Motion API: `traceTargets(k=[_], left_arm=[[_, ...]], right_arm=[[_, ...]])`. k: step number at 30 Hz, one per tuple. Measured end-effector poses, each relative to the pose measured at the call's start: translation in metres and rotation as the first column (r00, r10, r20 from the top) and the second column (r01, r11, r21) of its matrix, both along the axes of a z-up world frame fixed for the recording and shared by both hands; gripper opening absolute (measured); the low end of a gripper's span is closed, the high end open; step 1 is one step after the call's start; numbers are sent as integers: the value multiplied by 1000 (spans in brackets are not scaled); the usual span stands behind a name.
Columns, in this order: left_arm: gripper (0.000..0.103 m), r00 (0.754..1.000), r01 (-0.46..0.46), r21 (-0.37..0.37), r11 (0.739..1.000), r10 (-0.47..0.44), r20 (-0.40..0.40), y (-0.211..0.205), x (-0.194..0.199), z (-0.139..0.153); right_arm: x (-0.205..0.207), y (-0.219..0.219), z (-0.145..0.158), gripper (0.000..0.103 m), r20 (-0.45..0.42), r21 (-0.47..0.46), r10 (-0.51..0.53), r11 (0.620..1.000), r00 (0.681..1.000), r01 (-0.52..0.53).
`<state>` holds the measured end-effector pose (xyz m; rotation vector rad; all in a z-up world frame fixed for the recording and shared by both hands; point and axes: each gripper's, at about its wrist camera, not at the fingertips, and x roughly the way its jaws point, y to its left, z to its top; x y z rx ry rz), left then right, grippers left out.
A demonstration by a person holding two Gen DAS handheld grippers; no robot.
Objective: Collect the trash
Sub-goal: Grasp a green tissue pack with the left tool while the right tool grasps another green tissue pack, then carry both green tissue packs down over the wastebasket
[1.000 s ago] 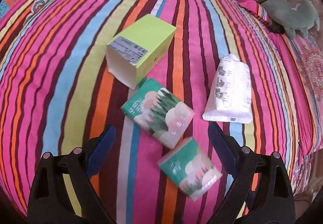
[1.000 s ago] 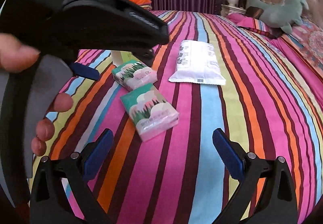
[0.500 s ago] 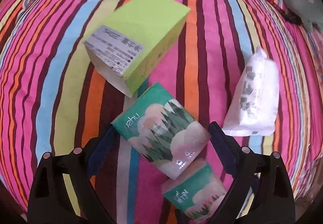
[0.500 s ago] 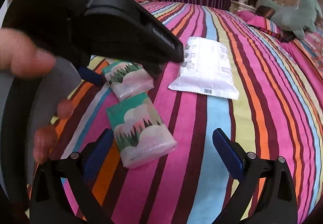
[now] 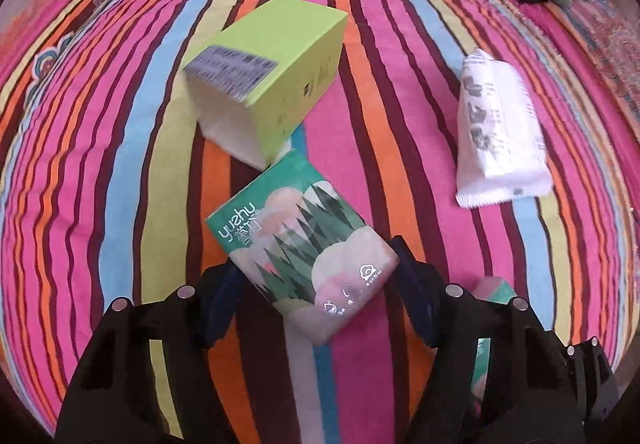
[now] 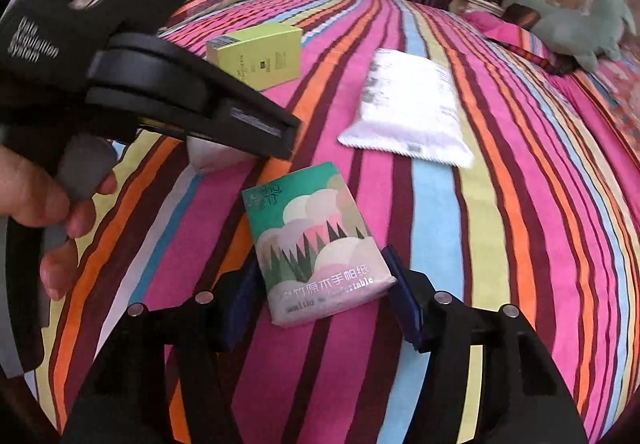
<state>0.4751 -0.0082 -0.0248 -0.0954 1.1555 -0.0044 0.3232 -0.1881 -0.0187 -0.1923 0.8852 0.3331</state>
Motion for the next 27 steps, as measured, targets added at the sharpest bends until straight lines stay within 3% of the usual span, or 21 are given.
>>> traceTargets(k=[7, 13, 27], left_arm=[[68, 999, -1, -33, 999, 2, 40, 9, -42, 1], [68, 998, -4, -54, 999, 8, 69, 23, -90, 0], [68, 987, 35, -29, 999, -30, 155, 35, -190, 14]], right_arm=[[-22, -28, 3, 57, -55, 112, -172, 978, 984, 177], [-34, -45, 5, 57, -92, 182, -256, 946, 962, 269], [-82, -56, 11, 57, -89, 242, -277, 926, 957, 291]])
